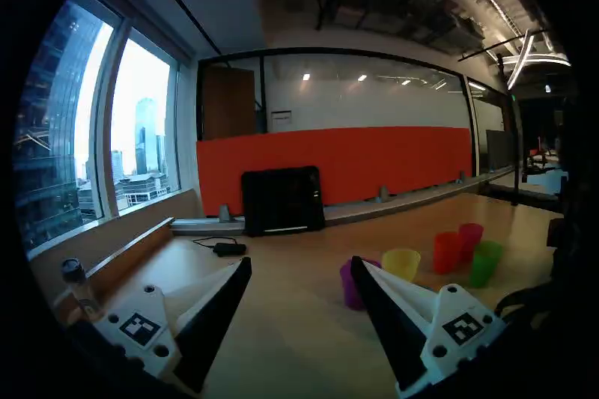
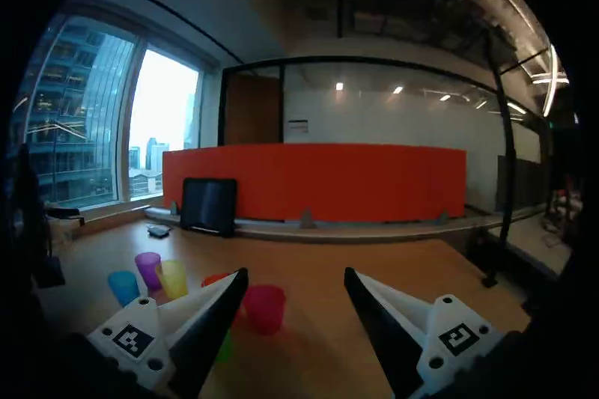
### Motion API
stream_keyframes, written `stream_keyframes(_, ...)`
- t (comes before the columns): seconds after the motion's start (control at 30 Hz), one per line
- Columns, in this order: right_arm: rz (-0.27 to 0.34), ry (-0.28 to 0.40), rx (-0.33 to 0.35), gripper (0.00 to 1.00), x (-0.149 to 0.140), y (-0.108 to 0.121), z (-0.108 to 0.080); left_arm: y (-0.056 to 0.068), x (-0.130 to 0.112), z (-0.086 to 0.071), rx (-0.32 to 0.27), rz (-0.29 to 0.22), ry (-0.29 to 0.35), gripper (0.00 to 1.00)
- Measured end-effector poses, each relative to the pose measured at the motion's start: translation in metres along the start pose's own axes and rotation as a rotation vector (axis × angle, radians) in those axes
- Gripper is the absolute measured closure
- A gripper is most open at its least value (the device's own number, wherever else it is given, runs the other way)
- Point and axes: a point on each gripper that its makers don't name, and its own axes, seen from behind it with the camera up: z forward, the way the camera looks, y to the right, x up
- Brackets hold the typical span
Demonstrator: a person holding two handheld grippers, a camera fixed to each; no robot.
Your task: Pour water
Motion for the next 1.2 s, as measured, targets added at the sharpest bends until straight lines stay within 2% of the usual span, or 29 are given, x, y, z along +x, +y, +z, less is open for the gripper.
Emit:
stream_keyframes(0.17,0.007,0.07,-0.082,0.01,0.016,0.011,0.001,-0.002,0.009,0.003,0.027,0.002,0.04,0.02)
stream_keyframes(0.37,0.002,0.11,-0.13,0.01,0.025,0.013,-0.002,-0.01,0.022,0.004,0.078,0.003,0.104,0.02)
stream_keyframes(0.67,-0.024,0.135,-0.184,0.01,0.022,0.017,-0.005,-0.01,0.019,0.006,0.103,0.038,0.124,0.02)
stream_keyframes(0.97,0.024,0.137,-0.181,0.01,0.02,0.02,-0.003,-0.006,0.01,0.009,0.12,0.065,0.141,0.02)
stream_keyframes(1.2,0.032,0.124,-0.188,0.01,0.013,0.022,-0.002,-0.003,-0.005,0.011,0.121,0.023,0.134,0.02)
